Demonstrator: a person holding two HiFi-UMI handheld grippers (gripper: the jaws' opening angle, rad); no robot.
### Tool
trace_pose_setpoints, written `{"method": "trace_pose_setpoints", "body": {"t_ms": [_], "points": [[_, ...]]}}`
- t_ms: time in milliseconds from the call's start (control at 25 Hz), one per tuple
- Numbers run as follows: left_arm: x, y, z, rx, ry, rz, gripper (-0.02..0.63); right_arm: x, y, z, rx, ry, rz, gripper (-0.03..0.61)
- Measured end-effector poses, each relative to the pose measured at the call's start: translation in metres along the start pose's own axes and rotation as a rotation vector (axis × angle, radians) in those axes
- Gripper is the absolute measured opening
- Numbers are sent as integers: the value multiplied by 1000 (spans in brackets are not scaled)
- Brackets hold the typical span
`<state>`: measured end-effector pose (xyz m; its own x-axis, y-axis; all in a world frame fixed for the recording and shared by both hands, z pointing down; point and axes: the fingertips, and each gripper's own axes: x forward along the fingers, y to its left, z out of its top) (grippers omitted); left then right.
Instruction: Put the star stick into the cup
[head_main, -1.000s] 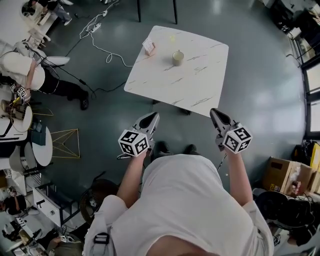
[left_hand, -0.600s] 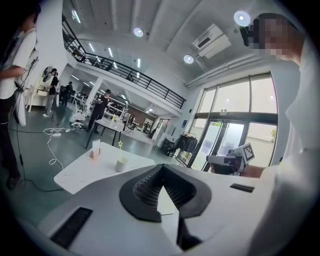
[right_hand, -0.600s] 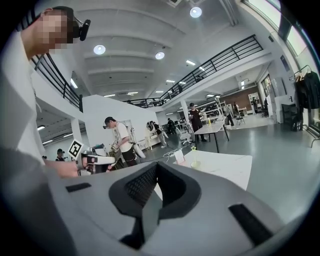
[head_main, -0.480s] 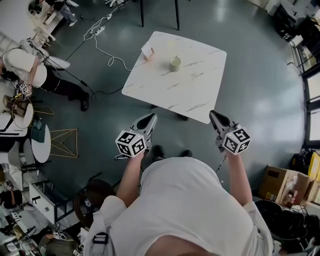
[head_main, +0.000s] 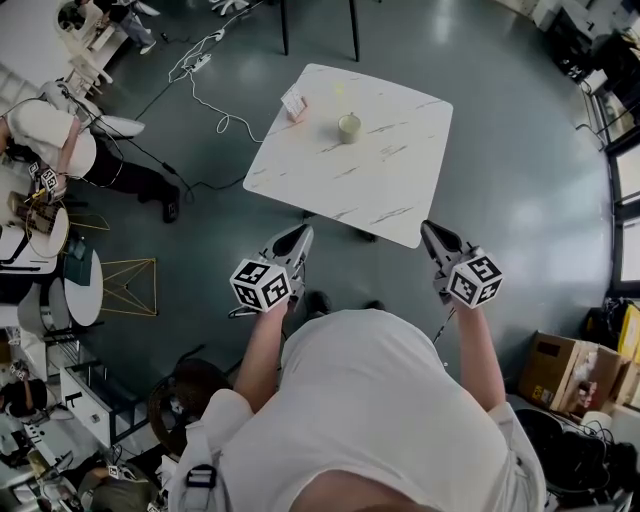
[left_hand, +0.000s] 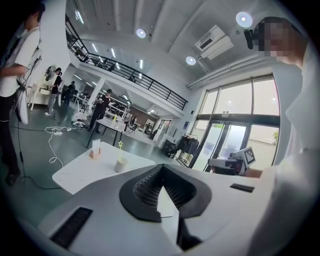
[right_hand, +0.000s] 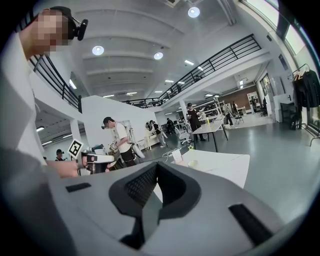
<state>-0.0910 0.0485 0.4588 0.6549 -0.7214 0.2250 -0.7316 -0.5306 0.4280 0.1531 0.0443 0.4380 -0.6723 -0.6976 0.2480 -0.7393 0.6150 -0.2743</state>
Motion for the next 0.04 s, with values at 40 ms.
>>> {"method": "trace_pose_setpoints", "body": {"t_ms": [40], "points": [[0, 0, 0, 0, 0, 1, 14, -1, -1, -1, 1, 1, -1, 26]]}}
